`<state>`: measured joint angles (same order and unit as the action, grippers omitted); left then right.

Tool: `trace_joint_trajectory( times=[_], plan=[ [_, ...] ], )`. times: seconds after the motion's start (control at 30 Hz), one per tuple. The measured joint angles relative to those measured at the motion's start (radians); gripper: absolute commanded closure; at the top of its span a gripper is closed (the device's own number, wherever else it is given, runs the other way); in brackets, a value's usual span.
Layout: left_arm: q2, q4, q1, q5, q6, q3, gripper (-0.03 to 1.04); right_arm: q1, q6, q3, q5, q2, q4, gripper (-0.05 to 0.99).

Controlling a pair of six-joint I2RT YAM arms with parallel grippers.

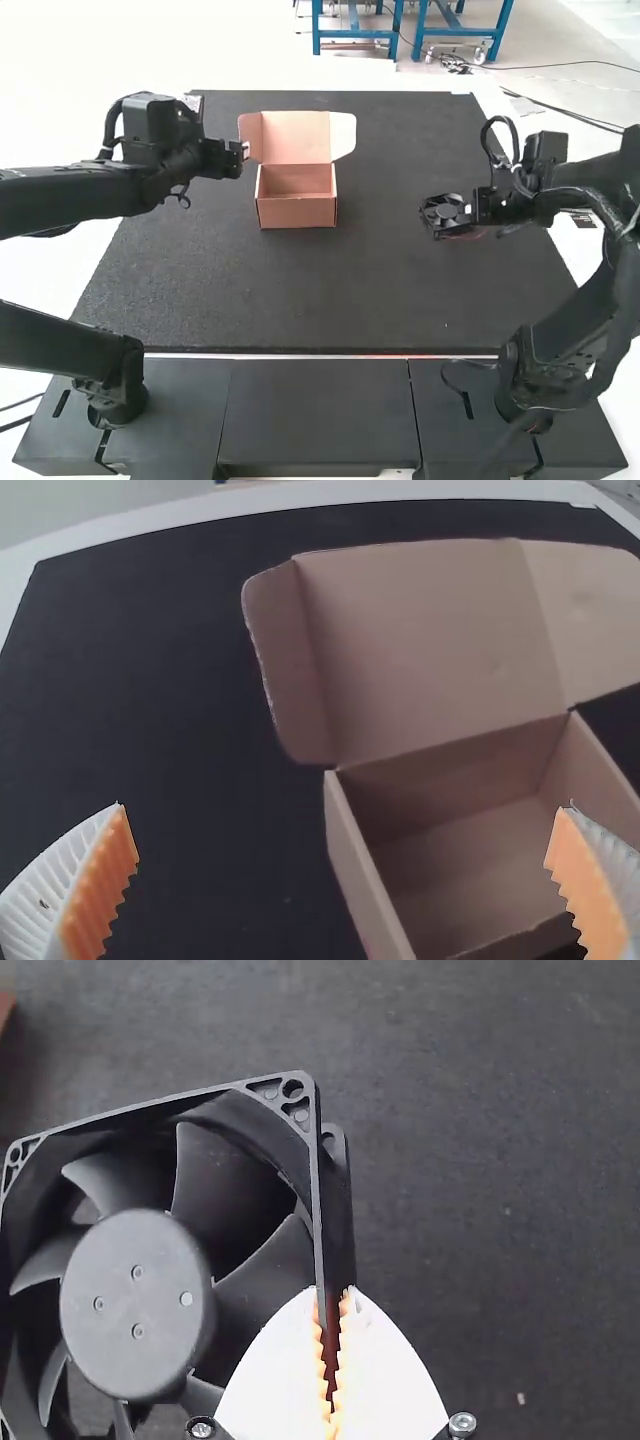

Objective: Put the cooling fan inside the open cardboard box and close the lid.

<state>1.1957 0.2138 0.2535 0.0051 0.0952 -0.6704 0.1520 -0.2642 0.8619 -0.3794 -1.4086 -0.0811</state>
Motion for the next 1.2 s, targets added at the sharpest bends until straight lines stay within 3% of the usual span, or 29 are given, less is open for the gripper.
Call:
trace_joint_trajectory(
  times=[0.2,0.43,0.8,1.2],
  plan=[
    [-0.024,0.0,0.0,0.0,0.006,0.0,0.05,-0.178,0.106,0.083,-0.094,0.046,-0.068,0.96],
    [-0.024,0.0,0.0,0.0,0.021,0.0,0.05,-0.433,0.294,0.116,-0.126,0.0,0.068,0.96],
    [-0.024,0.018,-0.01,-0.041,0.033,0.0,0.05,-0.651,0.456,0.258,-0.035,-0.222,0.191,0.96],
    [-0.024,0.023,-0.042,-0.09,0.039,0.006,0.05,-0.701,0.501,0.47,0.051,-0.414,0.213,0.96]
  ],
)
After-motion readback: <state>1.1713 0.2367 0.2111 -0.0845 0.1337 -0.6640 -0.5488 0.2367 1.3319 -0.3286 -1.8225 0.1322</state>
